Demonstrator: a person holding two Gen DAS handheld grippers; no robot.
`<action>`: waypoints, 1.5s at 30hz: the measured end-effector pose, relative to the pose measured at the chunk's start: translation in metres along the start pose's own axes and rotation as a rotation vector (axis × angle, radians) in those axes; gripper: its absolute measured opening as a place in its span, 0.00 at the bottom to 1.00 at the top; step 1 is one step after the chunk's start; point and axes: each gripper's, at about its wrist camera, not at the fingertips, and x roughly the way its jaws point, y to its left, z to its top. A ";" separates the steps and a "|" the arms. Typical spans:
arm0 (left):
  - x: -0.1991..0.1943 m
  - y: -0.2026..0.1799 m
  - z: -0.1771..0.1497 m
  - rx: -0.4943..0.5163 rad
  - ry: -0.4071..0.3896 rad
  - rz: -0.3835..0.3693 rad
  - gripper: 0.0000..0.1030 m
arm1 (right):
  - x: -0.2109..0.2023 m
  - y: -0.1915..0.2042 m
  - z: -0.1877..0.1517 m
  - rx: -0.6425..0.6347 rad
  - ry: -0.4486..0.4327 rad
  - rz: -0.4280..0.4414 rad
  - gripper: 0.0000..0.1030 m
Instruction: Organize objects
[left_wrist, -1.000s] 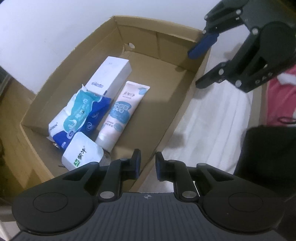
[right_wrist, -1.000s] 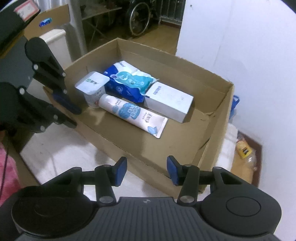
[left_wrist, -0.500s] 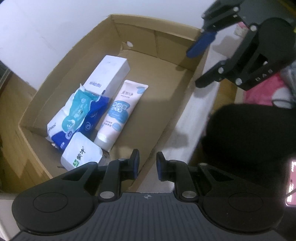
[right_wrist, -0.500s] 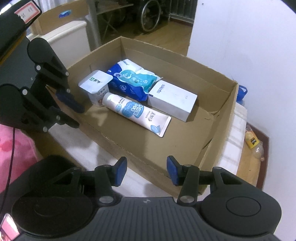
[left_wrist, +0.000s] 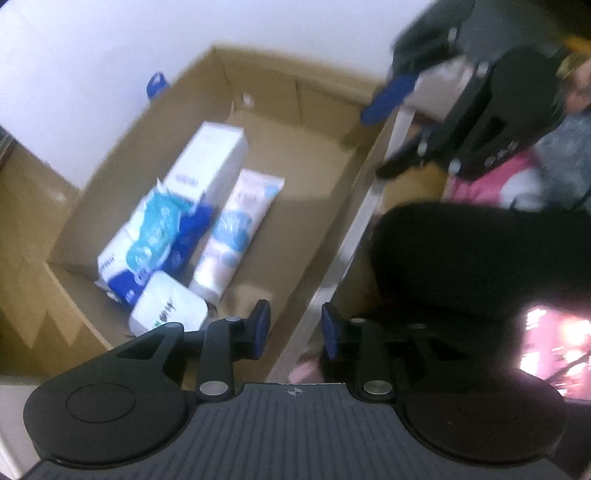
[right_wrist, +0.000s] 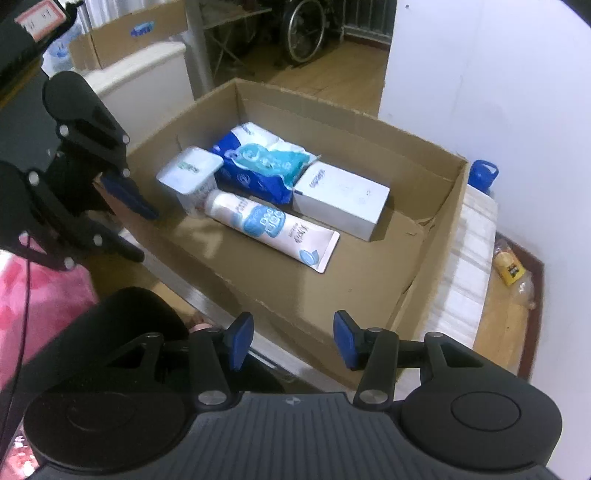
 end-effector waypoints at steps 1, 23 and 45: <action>-0.011 0.003 0.004 0.003 -0.026 0.001 0.29 | -0.007 -0.004 0.000 0.022 -0.008 0.033 0.50; 0.115 0.085 0.101 0.243 0.231 0.078 0.26 | 0.088 -0.051 0.077 0.220 0.127 -0.019 0.50; 0.045 0.108 0.115 0.136 0.046 0.304 0.29 | 0.049 -0.053 0.064 0.242 0.021 -0.047 0.50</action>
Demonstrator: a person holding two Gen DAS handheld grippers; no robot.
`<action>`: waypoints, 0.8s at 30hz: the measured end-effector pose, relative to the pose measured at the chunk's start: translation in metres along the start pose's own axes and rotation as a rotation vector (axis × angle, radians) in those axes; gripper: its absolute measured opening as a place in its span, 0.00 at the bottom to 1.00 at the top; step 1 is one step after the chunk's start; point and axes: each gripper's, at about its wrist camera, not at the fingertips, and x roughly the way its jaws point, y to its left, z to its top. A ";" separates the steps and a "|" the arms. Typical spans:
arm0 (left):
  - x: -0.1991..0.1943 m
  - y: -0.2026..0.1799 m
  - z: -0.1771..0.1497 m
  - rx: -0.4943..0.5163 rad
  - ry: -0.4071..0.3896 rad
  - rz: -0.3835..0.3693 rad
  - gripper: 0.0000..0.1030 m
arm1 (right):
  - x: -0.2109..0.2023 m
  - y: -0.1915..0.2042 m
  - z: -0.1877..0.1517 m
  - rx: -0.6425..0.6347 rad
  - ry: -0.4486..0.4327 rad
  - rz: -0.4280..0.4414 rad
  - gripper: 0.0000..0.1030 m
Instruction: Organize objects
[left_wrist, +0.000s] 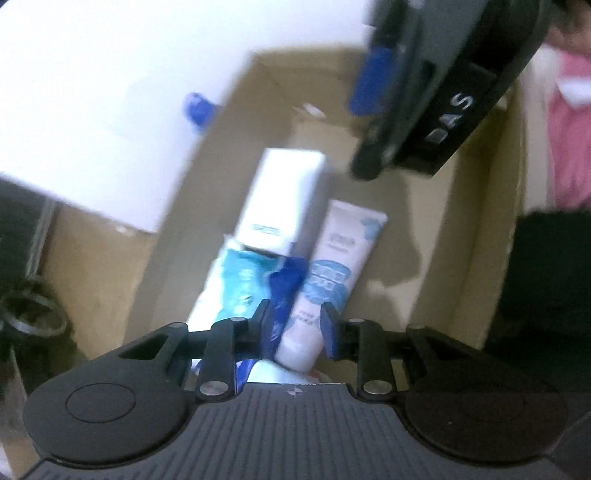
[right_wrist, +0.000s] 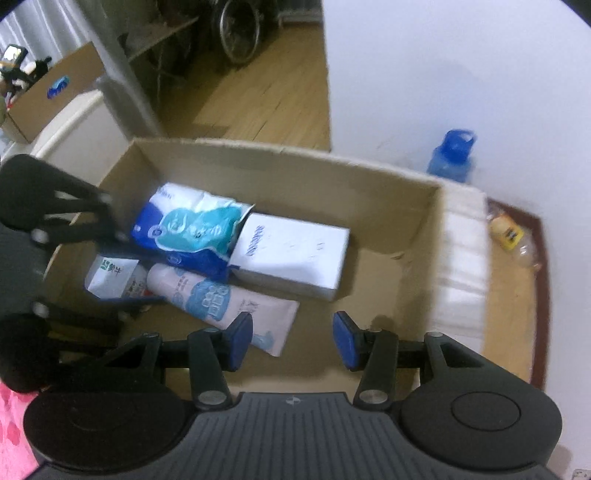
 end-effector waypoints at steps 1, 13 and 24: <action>-0.010 0.003 -0.003 -0.044 -0.021 0.021 0.31 | -0.010 -0.004 -0.004 0.014 -0.016 -0.004 0.50; -0.110 -0.071 -0.075 -0.770 -0.347 0.127 0.76 | -0.095 -0.005 -0.082 0.215 -0.364 -0.001 0.57; -0.084 -0.125 -0.091 -0.924 -0.441 0.266 1.00 | -0.074 0.038 -0.153 0.302 -0.605 -0.163 0.58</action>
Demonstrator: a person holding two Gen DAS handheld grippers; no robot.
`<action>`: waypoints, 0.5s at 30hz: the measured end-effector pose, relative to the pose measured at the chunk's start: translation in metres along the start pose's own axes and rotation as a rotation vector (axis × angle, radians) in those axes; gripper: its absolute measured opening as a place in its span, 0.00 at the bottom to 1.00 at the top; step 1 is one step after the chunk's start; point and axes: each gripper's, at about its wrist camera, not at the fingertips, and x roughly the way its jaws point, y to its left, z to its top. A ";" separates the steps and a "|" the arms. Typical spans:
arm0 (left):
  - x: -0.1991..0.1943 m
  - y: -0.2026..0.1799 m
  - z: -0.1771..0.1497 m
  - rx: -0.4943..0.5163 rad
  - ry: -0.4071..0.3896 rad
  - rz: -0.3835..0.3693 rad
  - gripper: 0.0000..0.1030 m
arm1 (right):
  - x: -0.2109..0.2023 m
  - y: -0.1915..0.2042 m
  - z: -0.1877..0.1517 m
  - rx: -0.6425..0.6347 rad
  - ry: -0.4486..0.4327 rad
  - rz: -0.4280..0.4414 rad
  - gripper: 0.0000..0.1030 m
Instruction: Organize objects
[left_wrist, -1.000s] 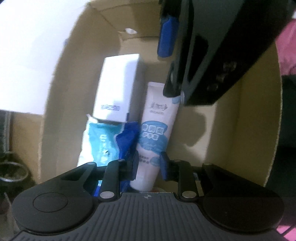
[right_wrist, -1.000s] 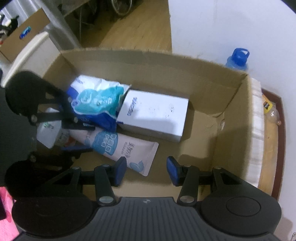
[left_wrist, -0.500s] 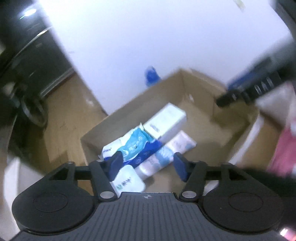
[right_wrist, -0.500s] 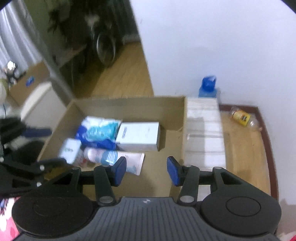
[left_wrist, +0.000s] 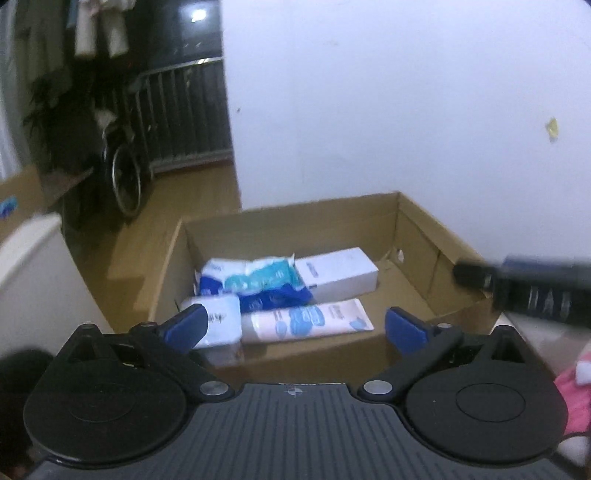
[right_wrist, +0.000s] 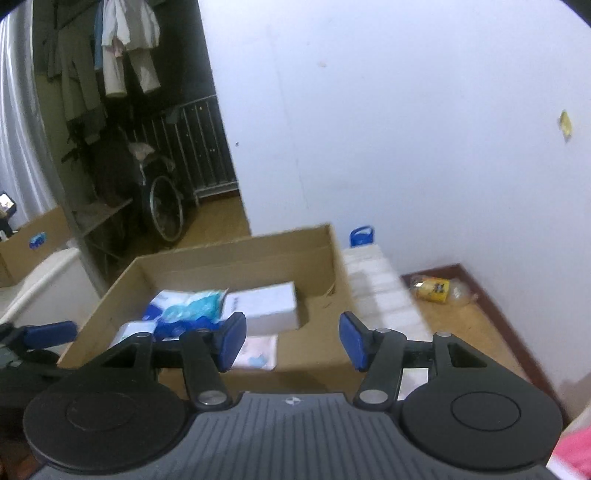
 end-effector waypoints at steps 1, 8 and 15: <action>0.003 -0.003 -0.004 0.024 0.001 0.020 1.00 | 0.000 0.000 -0.007 0.012 -0.009 0.006 0.61; -0.002 -0.020 -0.030 0.153 -0.094 0.203 1.00 | -0.004 -0.005 -0.015 0.024 -0.031 -0.037 0.62; -0.008 -0.006 -0.032 0.059 -0.101 0.154 1.00 | -0.007 0.004 -0.020 -0.036 -0.026 -0.072 0.63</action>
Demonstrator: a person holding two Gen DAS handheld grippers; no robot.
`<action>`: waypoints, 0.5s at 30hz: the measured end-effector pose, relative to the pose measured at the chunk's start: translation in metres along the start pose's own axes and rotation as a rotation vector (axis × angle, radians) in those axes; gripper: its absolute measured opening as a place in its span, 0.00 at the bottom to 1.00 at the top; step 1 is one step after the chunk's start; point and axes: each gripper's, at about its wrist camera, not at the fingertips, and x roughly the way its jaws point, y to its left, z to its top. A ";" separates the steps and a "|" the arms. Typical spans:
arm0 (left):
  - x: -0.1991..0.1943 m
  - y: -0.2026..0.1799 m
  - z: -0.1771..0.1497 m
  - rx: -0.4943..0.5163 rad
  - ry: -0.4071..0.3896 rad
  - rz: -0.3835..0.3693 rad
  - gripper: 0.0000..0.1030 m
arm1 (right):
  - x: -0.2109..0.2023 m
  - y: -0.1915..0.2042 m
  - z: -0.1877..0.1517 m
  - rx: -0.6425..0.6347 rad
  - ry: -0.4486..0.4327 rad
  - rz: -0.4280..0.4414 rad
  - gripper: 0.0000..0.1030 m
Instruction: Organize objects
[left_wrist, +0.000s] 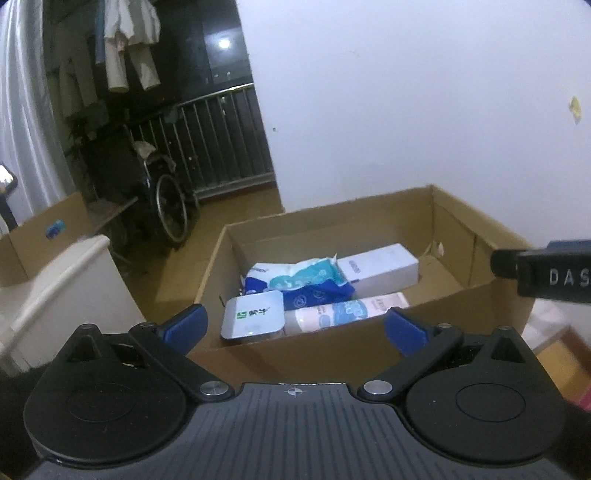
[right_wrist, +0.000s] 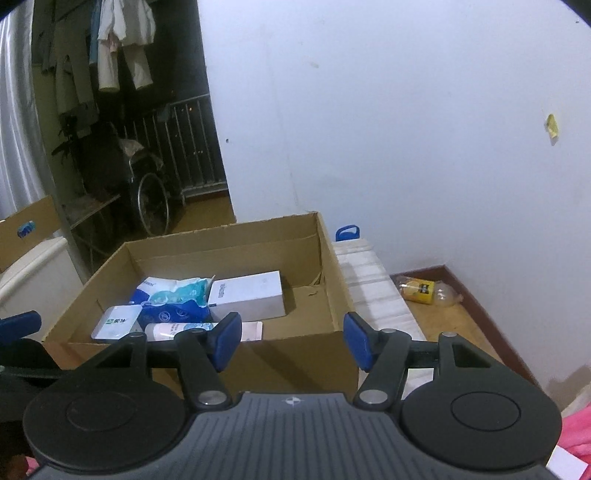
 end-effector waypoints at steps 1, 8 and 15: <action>-0.001 0.002 -0.001 -0.020 0.003 -0.015 1.00 | -0.001 0.001 0.000 -0.010 -0.001 -0.012 0.62; 0.003 0.011 0.002 -0.099 0.028 -0.024 1.00 | -0.009 0.000 0.000 -0.035 -0.017 -0.060 0.66; -0.002 0.004 -0.002 -0.089 0.017 -0.016 1.00 | -0.006 -0.006 -0.002 -0.015 0.001 -0.070 0.66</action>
